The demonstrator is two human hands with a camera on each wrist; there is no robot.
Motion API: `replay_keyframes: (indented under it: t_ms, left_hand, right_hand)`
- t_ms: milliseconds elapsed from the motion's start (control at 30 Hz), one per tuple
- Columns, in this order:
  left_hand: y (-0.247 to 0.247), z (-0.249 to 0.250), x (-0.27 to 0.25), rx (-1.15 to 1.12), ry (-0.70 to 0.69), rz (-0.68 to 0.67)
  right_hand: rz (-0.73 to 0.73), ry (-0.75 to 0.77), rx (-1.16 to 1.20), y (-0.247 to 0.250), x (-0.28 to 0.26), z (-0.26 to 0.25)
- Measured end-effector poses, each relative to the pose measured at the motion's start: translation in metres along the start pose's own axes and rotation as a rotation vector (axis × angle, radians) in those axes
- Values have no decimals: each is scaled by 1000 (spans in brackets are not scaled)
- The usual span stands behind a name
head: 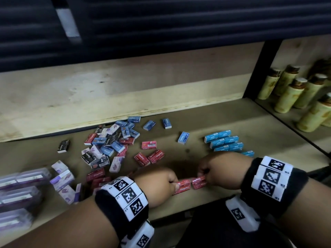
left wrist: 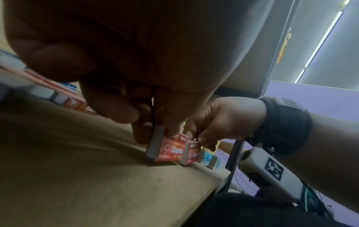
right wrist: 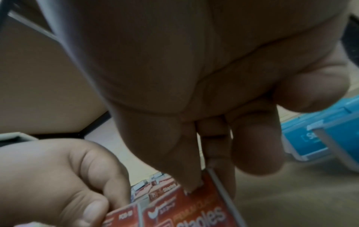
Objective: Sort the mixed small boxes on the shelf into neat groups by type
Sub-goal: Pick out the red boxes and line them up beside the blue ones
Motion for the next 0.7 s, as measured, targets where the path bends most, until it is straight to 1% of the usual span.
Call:
replay_keyframes:
  t_ms: [200, 467, 700]
  left_hand:
    - [4, 18, 0, 111, 9, 4]
    - [6, 29, 1, 117, 5, -1]
    - [3, 27, 1, 106, 11, 32]
  right_hand:
    - [-12, -21, -47, -2, -1, 8]
    - [-34, -1, -71, -4, 0, 12]
    - [2, 12, -117, -6, 4, 12]
Point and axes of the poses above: each hand's wrist, its own x-axis towards the middle knuckle, its own y-axis out of the back of the hand, z = x × y, the point moved 2 cm from there along x, towards the middle knuckle, and after that the axes turned 15 degrees about -z, right-handed, at the moved point
